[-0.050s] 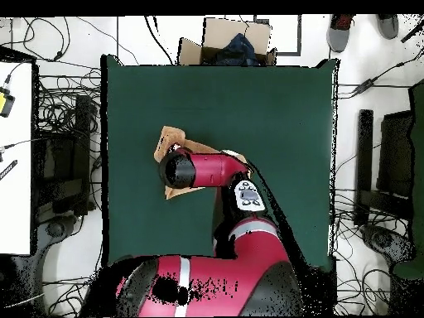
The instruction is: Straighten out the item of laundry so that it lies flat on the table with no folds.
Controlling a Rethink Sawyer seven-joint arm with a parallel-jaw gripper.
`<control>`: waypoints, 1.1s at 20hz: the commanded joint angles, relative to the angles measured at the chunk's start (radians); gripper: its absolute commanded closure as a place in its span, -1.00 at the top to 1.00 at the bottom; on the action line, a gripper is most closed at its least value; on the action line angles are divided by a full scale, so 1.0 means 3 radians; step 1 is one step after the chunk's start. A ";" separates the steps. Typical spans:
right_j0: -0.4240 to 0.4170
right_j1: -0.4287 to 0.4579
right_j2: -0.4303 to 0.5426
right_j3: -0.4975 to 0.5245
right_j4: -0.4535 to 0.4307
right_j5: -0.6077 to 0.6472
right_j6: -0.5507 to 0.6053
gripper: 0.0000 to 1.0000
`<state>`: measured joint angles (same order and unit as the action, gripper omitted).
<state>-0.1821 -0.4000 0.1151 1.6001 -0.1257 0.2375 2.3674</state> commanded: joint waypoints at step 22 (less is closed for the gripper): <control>0.0137 0.0236 0.0384 0.0768 0.0607 -0.0447 0.0553 1.00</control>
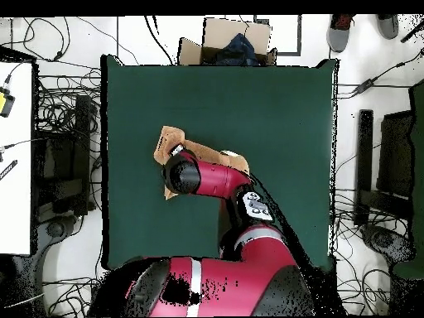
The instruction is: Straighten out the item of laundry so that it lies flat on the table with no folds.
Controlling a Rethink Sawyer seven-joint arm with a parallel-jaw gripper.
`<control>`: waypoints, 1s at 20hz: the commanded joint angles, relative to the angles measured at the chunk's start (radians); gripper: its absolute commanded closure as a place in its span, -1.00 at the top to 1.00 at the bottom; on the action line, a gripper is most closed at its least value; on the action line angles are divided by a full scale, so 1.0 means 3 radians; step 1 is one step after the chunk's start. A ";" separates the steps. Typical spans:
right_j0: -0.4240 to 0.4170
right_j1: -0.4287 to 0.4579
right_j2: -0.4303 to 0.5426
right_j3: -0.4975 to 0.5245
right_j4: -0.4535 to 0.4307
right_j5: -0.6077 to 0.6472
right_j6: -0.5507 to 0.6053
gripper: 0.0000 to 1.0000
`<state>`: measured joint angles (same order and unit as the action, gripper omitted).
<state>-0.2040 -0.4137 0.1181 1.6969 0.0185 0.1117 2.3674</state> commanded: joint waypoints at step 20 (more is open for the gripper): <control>0.0462 -0.0205 0.0159 0.0321 0.0206 0.0381 0.0394 1.00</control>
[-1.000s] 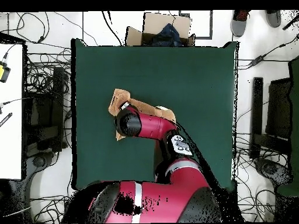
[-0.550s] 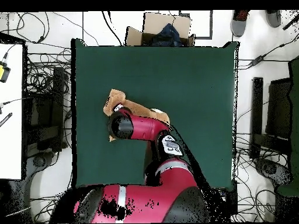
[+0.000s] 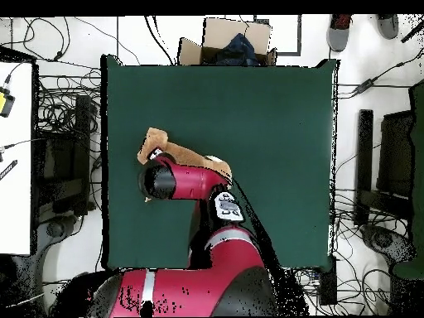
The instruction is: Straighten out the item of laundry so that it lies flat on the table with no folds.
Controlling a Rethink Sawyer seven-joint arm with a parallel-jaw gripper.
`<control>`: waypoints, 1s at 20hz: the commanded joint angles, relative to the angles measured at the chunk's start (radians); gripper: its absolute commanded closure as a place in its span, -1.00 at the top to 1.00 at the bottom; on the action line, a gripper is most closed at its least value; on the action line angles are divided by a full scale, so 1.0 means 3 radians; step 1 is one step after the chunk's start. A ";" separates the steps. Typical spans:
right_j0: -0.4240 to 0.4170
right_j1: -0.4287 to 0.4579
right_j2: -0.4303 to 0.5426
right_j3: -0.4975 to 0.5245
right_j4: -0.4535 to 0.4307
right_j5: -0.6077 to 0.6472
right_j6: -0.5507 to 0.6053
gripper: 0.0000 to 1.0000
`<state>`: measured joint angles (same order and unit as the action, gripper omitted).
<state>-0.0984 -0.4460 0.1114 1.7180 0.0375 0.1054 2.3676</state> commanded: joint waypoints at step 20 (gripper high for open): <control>0.0591 -0.0494 -0.0535 -0.0188 -0.0039 0.1226 0.0381 1.00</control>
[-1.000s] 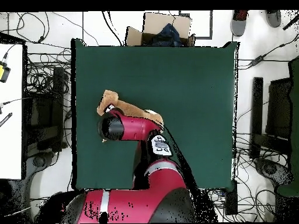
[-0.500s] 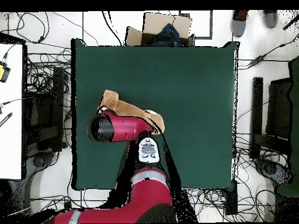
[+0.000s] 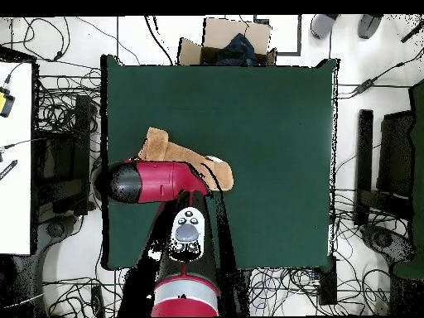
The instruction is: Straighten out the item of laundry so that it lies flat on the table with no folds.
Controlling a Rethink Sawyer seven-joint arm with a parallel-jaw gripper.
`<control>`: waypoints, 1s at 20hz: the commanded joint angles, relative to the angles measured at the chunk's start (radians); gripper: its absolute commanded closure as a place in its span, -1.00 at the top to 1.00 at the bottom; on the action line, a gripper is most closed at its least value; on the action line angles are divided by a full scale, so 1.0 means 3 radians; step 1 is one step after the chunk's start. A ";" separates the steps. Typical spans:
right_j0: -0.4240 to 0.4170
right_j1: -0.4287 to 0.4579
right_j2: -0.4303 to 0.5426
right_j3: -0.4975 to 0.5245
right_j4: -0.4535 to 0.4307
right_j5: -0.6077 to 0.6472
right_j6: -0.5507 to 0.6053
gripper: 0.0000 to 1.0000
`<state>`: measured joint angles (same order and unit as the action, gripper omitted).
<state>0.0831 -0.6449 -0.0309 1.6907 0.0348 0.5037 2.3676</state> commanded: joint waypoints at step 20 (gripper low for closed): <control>-0.0653 0.1029 0.0898 -0.0340 -0.0123 -0.1251 0.0002 1.00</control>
<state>-0.0543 -0.4553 0.0456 1.6337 0.0323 0.2020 2.3676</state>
